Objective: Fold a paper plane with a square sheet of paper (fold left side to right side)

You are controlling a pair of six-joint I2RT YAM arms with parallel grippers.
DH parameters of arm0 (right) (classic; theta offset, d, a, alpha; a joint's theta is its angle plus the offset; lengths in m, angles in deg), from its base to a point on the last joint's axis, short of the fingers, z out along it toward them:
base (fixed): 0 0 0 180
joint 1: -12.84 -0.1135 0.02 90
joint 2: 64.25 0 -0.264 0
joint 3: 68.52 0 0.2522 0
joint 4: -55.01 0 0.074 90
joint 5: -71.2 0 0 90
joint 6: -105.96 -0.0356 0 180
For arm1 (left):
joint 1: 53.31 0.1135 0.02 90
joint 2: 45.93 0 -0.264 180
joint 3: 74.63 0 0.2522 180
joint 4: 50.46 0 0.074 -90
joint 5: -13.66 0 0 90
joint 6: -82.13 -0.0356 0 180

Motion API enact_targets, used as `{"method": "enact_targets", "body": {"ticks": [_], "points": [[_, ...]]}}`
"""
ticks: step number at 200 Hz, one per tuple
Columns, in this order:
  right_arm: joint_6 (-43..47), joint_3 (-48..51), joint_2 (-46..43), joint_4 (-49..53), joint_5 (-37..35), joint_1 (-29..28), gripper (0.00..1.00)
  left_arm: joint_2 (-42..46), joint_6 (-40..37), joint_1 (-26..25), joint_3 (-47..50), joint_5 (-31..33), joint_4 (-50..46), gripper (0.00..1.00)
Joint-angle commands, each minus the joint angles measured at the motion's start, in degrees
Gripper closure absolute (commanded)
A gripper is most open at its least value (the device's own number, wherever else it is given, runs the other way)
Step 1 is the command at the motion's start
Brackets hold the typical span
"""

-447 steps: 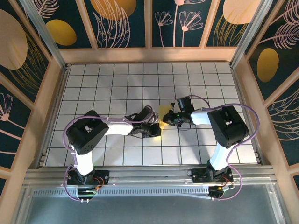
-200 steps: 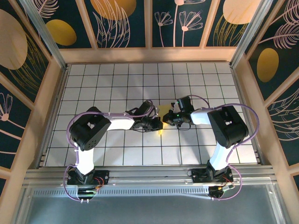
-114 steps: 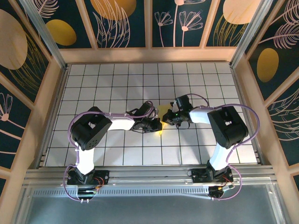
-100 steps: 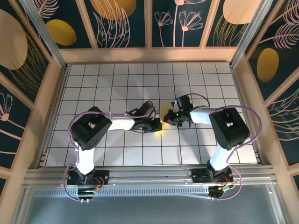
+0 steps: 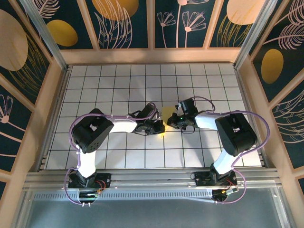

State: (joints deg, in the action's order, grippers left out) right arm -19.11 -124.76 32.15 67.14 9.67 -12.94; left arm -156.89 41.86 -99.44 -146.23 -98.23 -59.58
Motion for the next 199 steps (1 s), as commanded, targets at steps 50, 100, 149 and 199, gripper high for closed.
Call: {"method": "enact_targets", "body": {"ticks": [50, 100, 149, 199], "points": [[-0.27, 0.92, 2.56, -1.90, -0.04, -0.62, 1.00, -2.22, -0.23, 0.34, 0.04, 7.59, -10.05, 1.00], [1.96, 0.27, 4.74, -0.48, -2.72, 1.06, 1.00, -2.92, -0.54, 0.16, -0.51, 7.91, -11.32, 1.00], [3.68, -3.16, 4.69, -1.45, 0.36, 4.01, 1.00, -3.17, -0.74, 0.07, -0.69, 7.83, -11.50, 1.00], [4.91, -6.59, 4.50, -2.26, 3.65, 6.31, 1.00, -2.76, -0.70, 0.07, -0.43, 7.59, -10.82, 1.00]]}}
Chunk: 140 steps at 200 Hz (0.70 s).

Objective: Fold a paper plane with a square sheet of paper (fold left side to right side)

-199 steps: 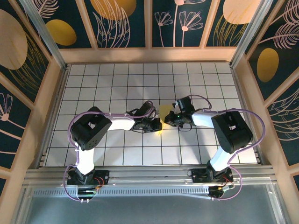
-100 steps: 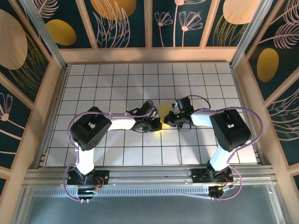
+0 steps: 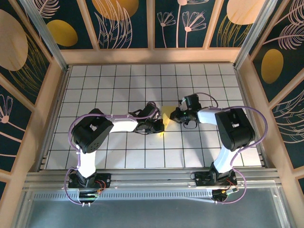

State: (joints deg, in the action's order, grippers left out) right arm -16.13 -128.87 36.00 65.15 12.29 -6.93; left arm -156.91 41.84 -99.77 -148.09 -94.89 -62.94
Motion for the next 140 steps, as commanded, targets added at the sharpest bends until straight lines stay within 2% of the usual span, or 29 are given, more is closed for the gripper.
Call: {"method": "enact_targets", "body": {"ticks": [1, 74, 114, 140], "points": [[1.99, -2.55, 0.65, -0.26, 1.05, 0.32, 1.00, -2.75, -0.72, 0.36, 1.43, 4.27, -7.44, 1.00], [3.22, -4.78, 7.06, -1.66, 0.81, 0.52, 1.00, -0.84, -0.27, 0.40, 1.08, 2.99, -5.81, 1.00], [3.62, -5.91, 9.13, 3.97, -3.93, 0.78, 1.00, 3.08, -0.60, 0.64, 0.95, 2.16, -4.56, 1.00], [3.88, -5.85, 9.85, 6.85, -5.16, 0.82, 1.00, 5.55, -1.33, 0.91, -0.81, -1.03, -2.92, 1.00]]}}
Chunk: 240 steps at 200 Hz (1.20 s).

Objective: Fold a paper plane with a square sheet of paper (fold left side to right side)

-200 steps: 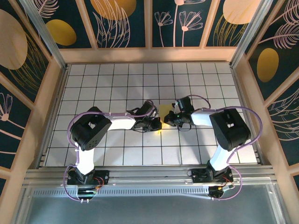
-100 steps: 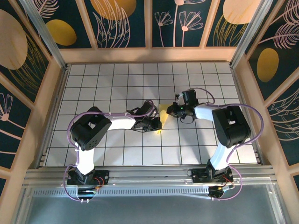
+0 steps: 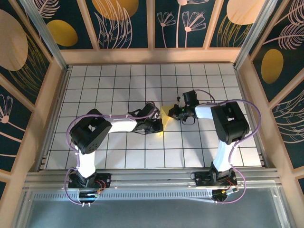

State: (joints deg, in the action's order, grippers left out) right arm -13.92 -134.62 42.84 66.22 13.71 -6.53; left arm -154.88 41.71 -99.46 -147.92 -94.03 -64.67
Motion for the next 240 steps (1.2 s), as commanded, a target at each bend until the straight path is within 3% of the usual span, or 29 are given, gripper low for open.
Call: {"method": "enact_targets", "body": {"ticks": [1, 40, 66, 119, 240], "points": [[1.67, -0.12, 3.02, 5.88, -6.63, 0.41, 1.00, 3.54, -1.17, 0.57, -1.05, -2.07, -1.07, 1.00], [1.68, 0.12, 3.40, 6.59, -6.85, 0.39, 1.00, 1.99, 0.76, 0.54, -2.58, -9.57, 5.35, 1.00], [1.50, 0.14, 3.65, 6.73, -6.76, 0.35, 1.00, -1.48, 0.29, 0.54, -4.41, -11.37, 6.07, 1.00], [2.12, -0.21, 4.39, 8.15, -8.04, 0.04, 1.00, -6.07, -1.11, 0.54, -6.39, -10.31, 4.73, 1.00], [4.92, -2.35, 6.18, 12.94, -13.37, 0.26, 1.00, -6.55, -5.25, 0.56, -3.89, -7.71, -1.44, 1.00]]}}
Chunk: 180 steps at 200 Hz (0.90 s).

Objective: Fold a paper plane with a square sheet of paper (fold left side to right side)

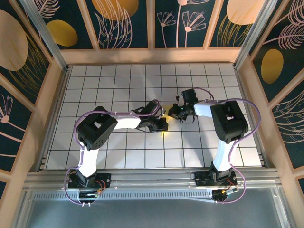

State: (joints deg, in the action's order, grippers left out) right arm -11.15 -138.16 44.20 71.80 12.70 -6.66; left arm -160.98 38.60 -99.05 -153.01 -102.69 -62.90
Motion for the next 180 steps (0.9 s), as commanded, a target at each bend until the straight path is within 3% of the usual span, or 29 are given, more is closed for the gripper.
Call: {"method": "enact_targets", "body": {"ticks": [1, 77, 180], "points": [[2.15, 1.20, 4.84, 7.40, -12.40, 0.41, 1.00, -0.45, -2.16, 0.13, 1.23, 0.95, -3.23, 1.00], [3.14, 0.31, 5.38, 8.66, -13.84, 0.97, 1.00, 1.43, -3.75, 0.12, 4.79, 0.73, -3.86, 1.00], [3.69, -1.50, 5.82, 9.43, -13.58, 1.15, 1.00, 5.72, -11.63, -0.85, 11.54, -2.79, -6.16, 1.00]]}}
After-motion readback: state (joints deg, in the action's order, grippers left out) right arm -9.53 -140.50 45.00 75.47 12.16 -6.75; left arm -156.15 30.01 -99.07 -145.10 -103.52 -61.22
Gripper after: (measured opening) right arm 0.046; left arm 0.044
